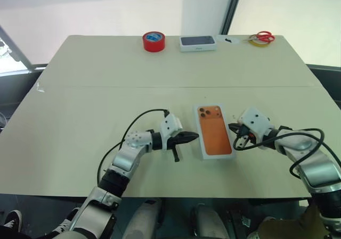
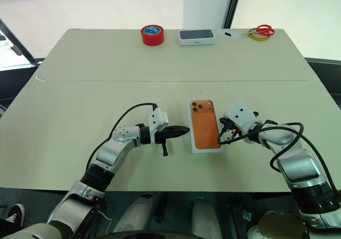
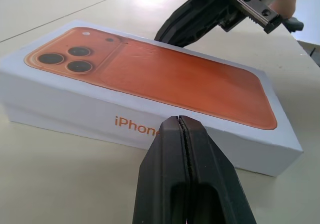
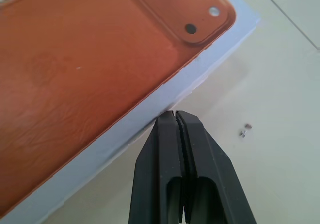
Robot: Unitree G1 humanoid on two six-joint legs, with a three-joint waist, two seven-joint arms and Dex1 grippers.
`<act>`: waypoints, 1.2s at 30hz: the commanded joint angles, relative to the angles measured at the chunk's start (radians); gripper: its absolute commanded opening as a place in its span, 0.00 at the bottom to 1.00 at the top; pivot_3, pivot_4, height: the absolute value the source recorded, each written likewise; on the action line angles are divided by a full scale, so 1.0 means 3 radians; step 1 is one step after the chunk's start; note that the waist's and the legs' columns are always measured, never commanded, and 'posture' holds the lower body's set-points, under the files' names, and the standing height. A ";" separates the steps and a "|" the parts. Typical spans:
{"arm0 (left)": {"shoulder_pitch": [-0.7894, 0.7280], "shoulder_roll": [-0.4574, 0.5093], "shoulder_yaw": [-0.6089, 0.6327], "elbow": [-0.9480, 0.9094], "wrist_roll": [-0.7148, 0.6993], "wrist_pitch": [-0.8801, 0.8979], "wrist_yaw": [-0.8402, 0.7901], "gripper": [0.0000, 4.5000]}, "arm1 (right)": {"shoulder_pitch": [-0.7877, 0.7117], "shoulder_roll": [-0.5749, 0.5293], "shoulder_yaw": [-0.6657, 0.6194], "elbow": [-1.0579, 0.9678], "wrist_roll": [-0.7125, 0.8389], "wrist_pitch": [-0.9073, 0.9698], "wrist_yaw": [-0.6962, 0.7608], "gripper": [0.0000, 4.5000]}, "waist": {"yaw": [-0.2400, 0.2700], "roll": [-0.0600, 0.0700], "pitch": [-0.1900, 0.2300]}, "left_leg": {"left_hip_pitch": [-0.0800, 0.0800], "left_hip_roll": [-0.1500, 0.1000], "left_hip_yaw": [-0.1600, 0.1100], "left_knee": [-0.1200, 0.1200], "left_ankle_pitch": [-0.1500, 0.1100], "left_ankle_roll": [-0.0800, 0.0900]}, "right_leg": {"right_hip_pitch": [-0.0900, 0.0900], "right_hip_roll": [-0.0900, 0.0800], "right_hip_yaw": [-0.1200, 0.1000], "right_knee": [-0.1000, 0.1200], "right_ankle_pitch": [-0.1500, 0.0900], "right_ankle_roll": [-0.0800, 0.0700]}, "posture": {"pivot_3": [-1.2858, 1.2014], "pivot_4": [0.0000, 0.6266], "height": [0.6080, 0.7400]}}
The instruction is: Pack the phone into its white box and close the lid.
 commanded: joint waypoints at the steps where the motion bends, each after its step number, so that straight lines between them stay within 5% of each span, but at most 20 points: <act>1: -0.0150 -0.0084 -0.0001 0.0017 0.0026 -0.0075 0.0052 0.00 | -0.0120 0.0059 0.0022 -0.0020 -0.0025 -0.0058 -0.0001 0.01 | 0.0002 0.0000 0.0000 | 0.0000 0.0000 0.0000 0.0000 0.0000 0.0000 | 0.0000 0.0000 0.0000 0.0000 0.0000 0.0000 | 0.52 0.24 1.00; 24: -0.0154 -0.0004 0.0098 0.0008 0.0022 -0.0131 0.0151 0.00 | -0.0235 0.0133 0.0090 0.0234 -0.0363 -0.0319 -0.0024 0.01 | -0.0003 0.0000 0.0000 | 0.0000 0.0000 0.0000 0.0003 0.0000 0.0000 | 0.0001 0.0001 0.0000 0.0002 0.0000 0.0000 | 0.52 0.24 1.00; 31: -0.0377 -0.0133 0.0216 -0.0101 -0.0129 0.0112 0.0270 0.00 | -0.0442 0.0360 -0.0334 0.0132 0.0158 -0.0311 0.0026 0.01 | 0.0008 0.0000 0.0000 | 0.0000 0.0000 -0.0001 0.0005 0.0000 0.0000 | 0.0002 0.0002 -0.0001 0.0002 0.0000 0.0001 | 0.52 0.24 1.00; 36: -0.0454 -0.0173 -0.0021 0.0201 0.0185 0.0090 0.0357 0.00 | -0.0310 0.0320 0.0043 0.0034 -0.0047 -0.0396 0.0104 0.01 | 0.0003 -0.0001 -0.0001 | 0.0001 -0.0002 -0.0002 0.0019 -0.0005 0.0006 | 0.0011 0.0001 -0.0004 0.0001 0.0000 0.0001 | 0.52 0.24 1.00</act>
